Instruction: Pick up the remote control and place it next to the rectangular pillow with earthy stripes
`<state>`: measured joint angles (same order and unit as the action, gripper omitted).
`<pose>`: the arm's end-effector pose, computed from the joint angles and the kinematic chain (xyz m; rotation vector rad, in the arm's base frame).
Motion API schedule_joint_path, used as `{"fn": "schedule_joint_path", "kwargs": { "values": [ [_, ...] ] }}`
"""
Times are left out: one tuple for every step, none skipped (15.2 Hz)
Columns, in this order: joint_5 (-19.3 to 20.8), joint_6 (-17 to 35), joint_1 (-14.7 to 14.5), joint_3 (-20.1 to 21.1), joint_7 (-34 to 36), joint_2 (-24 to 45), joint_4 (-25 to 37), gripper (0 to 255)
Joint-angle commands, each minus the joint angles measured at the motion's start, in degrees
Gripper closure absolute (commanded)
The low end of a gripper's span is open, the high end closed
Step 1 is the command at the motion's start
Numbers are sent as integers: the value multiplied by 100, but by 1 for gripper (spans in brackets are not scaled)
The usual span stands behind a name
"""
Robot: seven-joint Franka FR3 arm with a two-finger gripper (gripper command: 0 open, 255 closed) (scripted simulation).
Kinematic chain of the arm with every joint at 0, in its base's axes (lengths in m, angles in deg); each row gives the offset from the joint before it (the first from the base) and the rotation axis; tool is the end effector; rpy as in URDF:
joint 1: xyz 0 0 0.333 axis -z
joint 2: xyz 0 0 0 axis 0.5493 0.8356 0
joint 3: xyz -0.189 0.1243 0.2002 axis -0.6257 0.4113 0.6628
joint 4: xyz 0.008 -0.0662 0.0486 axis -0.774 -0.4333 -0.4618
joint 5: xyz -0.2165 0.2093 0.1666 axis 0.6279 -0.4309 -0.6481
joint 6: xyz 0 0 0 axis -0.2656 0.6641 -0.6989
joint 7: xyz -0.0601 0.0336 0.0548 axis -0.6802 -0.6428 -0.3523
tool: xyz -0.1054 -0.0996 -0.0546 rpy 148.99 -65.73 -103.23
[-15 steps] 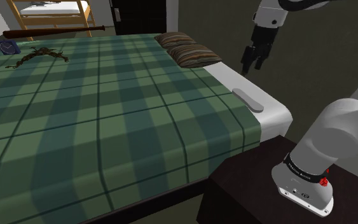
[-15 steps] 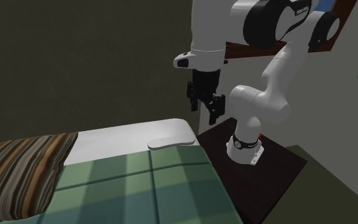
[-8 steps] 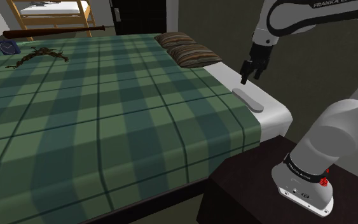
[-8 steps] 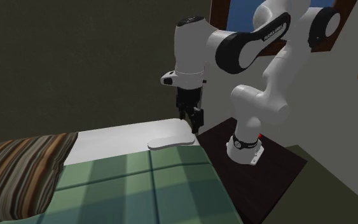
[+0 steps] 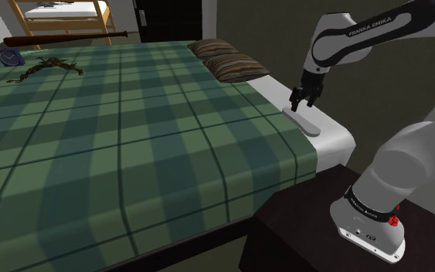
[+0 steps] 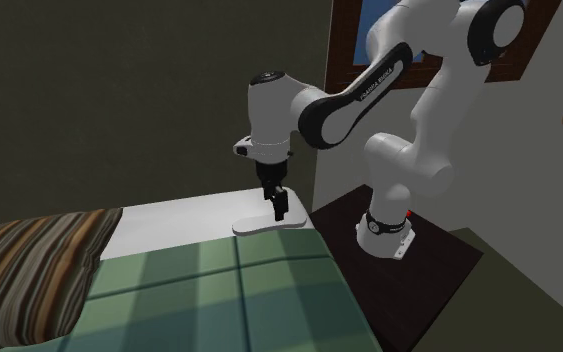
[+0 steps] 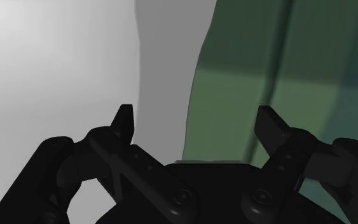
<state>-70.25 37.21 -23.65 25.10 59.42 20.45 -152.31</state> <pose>0.3169 -0.1355 0.3668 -3.0894 0.4337 0.0092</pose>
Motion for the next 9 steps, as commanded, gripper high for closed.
{"fn": "schedule_joint_path", "kwargs": {
  "values": [
    [67, 365, 116, -163, -74, 263, -91, 0],
    [76, 485, 144, -215, -99, 377, -95, 0],
    [74, 578, 141, -225, -103, 429, -139, 0],
    [72, 673, 138, -235, -108, 482, -180, 0],
    [68, 768, 134, -246, -113, 537, -221, 0],
    [64, 864, 130, -256, -119, 594, -260, 0],
    [59, 961, 125, -267, -126, 653, -298, 0],
    [54, 1058, 120, -278, -133, 715, -335, 0],
    [47, 1156, 114, -289, -140, 778, -370, 0]
  ]
}}
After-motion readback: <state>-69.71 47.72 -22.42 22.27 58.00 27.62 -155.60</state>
